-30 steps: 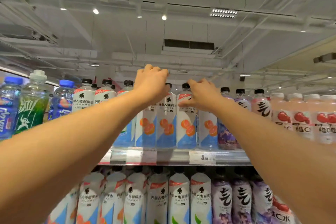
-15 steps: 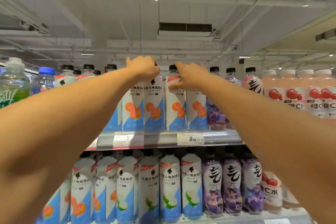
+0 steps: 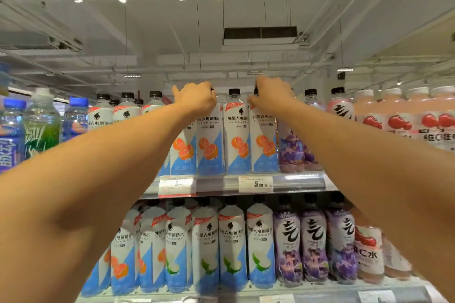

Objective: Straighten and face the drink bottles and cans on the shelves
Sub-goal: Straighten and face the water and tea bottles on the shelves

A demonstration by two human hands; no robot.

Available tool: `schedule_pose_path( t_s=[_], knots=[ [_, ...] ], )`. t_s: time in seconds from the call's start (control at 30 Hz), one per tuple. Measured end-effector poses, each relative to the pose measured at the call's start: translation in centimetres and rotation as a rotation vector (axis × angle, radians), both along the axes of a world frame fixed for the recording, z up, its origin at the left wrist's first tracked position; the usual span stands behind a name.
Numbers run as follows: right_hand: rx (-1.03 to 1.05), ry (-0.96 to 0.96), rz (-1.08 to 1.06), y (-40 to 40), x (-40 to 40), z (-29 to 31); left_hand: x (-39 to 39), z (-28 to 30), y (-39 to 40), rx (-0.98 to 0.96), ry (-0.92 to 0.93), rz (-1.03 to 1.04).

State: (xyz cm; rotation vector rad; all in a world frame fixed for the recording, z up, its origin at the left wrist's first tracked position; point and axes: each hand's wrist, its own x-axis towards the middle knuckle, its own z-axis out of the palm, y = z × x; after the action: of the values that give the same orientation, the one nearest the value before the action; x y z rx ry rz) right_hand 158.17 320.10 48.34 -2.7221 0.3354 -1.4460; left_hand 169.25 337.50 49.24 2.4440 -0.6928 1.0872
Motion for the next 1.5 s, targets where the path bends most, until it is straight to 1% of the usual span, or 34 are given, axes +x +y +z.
schedule_pose_path(
  t_s=[0.07, 0.13, 0.23, 0.33, 0.43, 0.5, 0.53, 0.6, 0.63, 0.7, 0.73, 0.8, 0.9, 0.97, 1.07, 1.13, 1.2, 1.33, 1.4, 1.5],
  knots=[
    [0.084, -0.029, 0.047, -0.3, -0.3, 0.8, 0.1, 0.1, 0.0, -0.007, 0.008, 0.010],
    [0.126, -0.053, 0.109, -0.6, -0.9, 1.2, 0.1, 0.1, 0.1, -0.009, 0.006, 0.011],
    [0.139, -0.092, 0.231, -0.9, -1.2, 0.8, 0.0, 0.0, 0.2, -0.002, 0.017, 0.013],
    [0.116, -0.104, 0.251, -1.3, -1.2, 0.5, -0.5, -0.6, 0.2, -0.015, 0.034, 0.000],
    [0.101, -0.004, 0.211, -1.5, -1.2, 0.5, -2.0, -1.9, 0.2, -0.016, 0.020, -0.010],
    [0.127, 0.061, 0.245, -1.5, -1.0, 0.0, -3.1, -3.2, 0.8, -0.010, -0.045, -0.020],
    [0.147, 0.051, 0.265, -1.6, -0.9, -0.5, -3.7, -4.0, 1.4, -0.019, -0.091, -0.034],
    [0.149, -0.045, 0.277, -1.3, -1.1, -2.3, -4.5, -5.9, 3.3, -0.029, -0.186, -0.066],
    [0.106, -0.116, 0.255, -1.0, -1.4, -3.5, -4.8, -7.0, 4.4, -0.031, -0.217, -0.075],
    [-0.006, -0.245, 0.247, 0.2, -1.9, -6.4, -5.4, -9.4, 7.0, -0.041, -0.230, -0.069],
    [-0.046, -0.279, 0.300, 1.1, -2.3, -8.1, -5.7, -10.6, 8.3, -0.050, -0.221, -0.053],
    [-0.118, -0.229, 0.430, 3.3, -2.9, -11.4, -6.1, -13.0, 11.0, -0.057, -0.183, -0.009],
    [-0.272, -0.011, 0.553, 7.2, -2.8, -15.8, -6.0, -16.7, 14.9, -0.045, -0.118, 0.050],
    [-0.363, 0.102, 0.579, 9.9, -2.2, -18.1, -5.6, -18.8, 17.4, -0.024, -0.084, 0.100],
    [-0.456, 0.195, 0.536, 13.3, -0.2, -20.4, -4.6, -20.5, 21.1, -0.009, -0.037, 0.179],
    [-0.504, 0.255, 0.429, 15.1, 1.1, -21.4, -3.7, -20.8, 23.8, -0.036, -0.007, 0.215],
    [-0.510, 0.269, 0.320, 16.5, 2.2, -22.3, -2.5, -20.6, 26.5, -0.078, 0.007, 0.240],
    [-0.389, 0.207, 0.213, 18.7, 3.1, -23.5, 0.5, -18.4, 31.9, -0.172, -0.007, 0.255],
    [-0.347, 0.163, 0.169, 19.8, 3.3, -23.9, 2.3, -16.2, 33.9, -0.212, -0.041, 0.258],
    [-0.266, 0.152, 0.100, 21.8, 3.4, -23.9, 5.1, -12.2, 35.8, -0.280, -0.088, 0.215]
  ],
)
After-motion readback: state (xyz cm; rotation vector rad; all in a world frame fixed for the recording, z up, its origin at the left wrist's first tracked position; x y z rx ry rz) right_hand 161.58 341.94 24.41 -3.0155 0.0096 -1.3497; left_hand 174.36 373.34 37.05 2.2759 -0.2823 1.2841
